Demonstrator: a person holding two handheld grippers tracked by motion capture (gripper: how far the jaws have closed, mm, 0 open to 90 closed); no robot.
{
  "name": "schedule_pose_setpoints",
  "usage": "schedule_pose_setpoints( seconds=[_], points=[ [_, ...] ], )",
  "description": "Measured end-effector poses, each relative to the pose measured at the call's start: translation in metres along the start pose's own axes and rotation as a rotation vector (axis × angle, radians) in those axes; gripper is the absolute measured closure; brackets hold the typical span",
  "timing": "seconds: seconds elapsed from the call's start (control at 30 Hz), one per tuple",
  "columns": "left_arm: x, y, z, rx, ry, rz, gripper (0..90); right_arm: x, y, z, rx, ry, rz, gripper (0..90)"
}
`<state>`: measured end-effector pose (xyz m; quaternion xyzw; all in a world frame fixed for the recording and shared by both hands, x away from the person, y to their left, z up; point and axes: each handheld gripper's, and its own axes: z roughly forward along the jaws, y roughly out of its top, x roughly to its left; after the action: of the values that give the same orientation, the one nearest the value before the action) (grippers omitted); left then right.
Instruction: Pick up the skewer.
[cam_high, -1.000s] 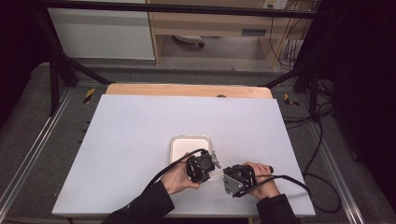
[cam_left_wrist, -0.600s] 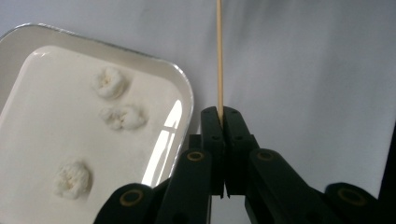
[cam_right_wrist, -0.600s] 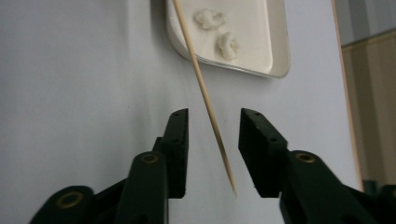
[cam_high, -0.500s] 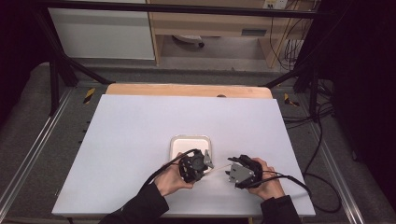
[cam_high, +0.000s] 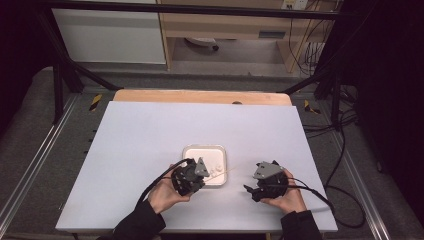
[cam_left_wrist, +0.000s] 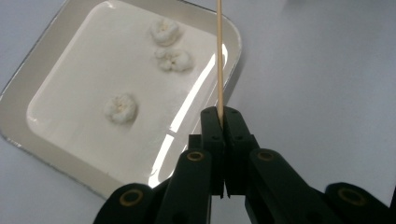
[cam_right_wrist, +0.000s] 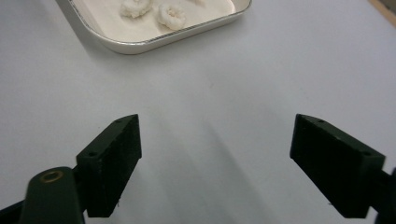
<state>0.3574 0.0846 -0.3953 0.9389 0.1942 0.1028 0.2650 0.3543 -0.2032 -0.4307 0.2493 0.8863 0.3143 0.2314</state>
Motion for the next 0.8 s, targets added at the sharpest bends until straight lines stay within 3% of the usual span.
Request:
schedule_pose_setpoints(
  seconds=[0.2, 0.57, 0.8],
  points=[
    [0.007, -0.021, -0.012, -0.079, 0.027, -0.068, 88.7, -0.003, -0.004, 0.0, -0.005, 0.034, 0.114, 6.6],
    [0.013, -0.071, -0.03, -0.209, 0.085, -0.202, 88.7, -0.004, 0.002, -0.001, -0.067, 0.069, 0.219, 2.6],
    [0.014, -0.093, -0.038, -0.255, 0.107, -0.251, 88.6, -0.001, 0.014, 0.0, -0.092, 0.068, 0.246, 1.3]
  ],
)
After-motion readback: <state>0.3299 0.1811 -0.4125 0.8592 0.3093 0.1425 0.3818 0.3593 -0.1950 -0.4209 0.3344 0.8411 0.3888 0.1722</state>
